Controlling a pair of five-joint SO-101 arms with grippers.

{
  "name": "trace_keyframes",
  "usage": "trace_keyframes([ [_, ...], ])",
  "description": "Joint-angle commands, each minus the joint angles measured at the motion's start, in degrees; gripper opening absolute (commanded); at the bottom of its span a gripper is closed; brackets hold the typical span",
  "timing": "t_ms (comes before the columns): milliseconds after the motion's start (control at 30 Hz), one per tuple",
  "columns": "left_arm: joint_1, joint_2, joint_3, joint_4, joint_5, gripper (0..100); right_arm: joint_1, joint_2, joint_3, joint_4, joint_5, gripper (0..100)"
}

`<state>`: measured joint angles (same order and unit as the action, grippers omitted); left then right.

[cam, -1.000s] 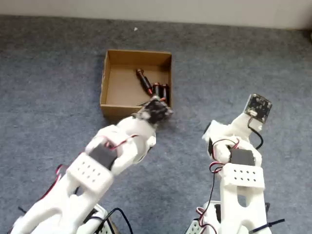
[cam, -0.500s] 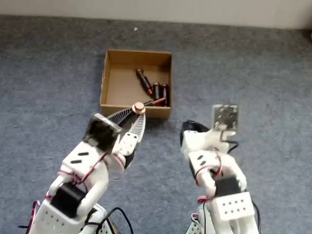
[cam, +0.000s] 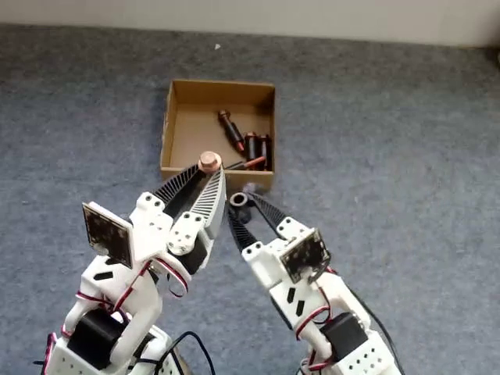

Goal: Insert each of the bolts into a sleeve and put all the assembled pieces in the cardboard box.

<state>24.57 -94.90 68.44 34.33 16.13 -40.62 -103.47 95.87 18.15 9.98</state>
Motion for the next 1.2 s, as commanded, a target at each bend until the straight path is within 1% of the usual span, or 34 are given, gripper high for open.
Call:
trace_keyframes([
  [0, 0.31, -0.75, -0.4, -1.58, 1.23, 0, -2.15, -1.45, 6.81, -2.77, 0.88, 0.5],
  [67, 0.48, -0.84, -0.4, -1.58, 1.32, 0, -2.77, -1.63, 6.81, -3.38, 0.88, 0.5],
  [233, 4.0, -0.84, -0.4, -1.58, 1.05, 0, -3.21, -1.63, 6.81, -3.47, 0.88, 0.5],
  [300, 4.35, -0.84, -0.4, -0.44, 1.05, 0, -3.12, -1.63, 6.81, -3.56, 0.88, 0.5],
  [500, 3.74, -0.84, -0.4, 1.76, 0.97, 0, -3.03, -1.71, 6.81, -3.65, 0.88, 0.5],
  [667, -0.04, -0.92, -0.4, 2.11, 1.14, 0, -3.03, -1.71, 6.81, -3.65, 0.88, 0.5],
  [867, 1.19, -0.92, 2.07, 1.76, 1.05, 0, -3.21, -1.71, 6.81, -3.65, 0.88, 0.5],
  [1167, 1.27, -0.92, 2.42, 1.76, 1.05, 0, -3.12, -1.71, 6.81, -3.65, 0.88, 0.5],
])
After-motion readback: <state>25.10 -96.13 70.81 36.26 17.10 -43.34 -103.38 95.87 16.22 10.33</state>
